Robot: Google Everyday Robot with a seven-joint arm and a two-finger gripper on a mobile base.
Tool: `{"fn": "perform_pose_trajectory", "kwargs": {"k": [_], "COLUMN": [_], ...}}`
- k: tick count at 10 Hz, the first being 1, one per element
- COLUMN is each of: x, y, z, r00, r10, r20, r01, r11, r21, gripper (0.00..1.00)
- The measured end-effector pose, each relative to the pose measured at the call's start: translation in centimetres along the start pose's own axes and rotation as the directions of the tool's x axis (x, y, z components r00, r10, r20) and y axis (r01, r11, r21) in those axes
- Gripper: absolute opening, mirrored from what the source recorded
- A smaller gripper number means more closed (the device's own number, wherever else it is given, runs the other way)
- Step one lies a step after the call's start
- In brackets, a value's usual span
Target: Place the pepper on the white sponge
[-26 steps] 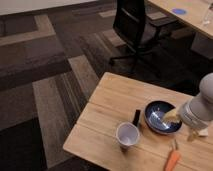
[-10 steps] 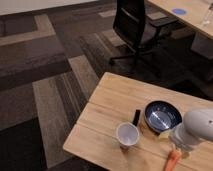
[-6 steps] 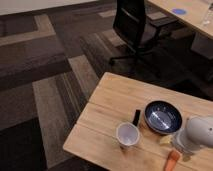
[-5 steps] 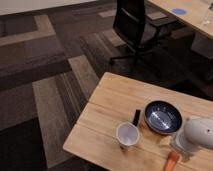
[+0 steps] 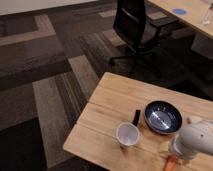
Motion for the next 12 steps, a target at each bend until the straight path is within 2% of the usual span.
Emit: {"fn": "perform_pose_trajectory", "kwargs": {"k": [1,2,4,5,7,9,11,12], "x": [0.2,0.2,0.2,-0.1,-1.0,-3.1,-5.4,-5.5], "y": [0.1,0.0,-0.2,-0.1,-1.0,-5.3,-9.7,-9.5], "z": [0.1,0.1,-0.4,-1.3,-3.4,-6.2,-8.5,-8.5], "r00": [0.999,0.999,0.999,1.000,0.999,0.992,0.973,0.974], "r10": [-0.040,-0.047,-0.039,-0.008,0.035,0.124,0.229,0.226], "r20": [-0.005,-0.005,-0.009,-0.013,-0.026,-0.035,0.003,0.003], "r01": [0.040,0.047,0.039,0.007,-0.037,-0.125,-0.229,-0.226], "r11": [0.999,0.999,0.999,0.999,0.997,0.992,0.973,0.974], "r21": [-0.004,-0.007,-0.016,-0.040,-0.063,-0.029,0.001,0.000], "gripper": [0.63,0.51,0.18,0.01,0.00,0.00,0.00,0.00]}}
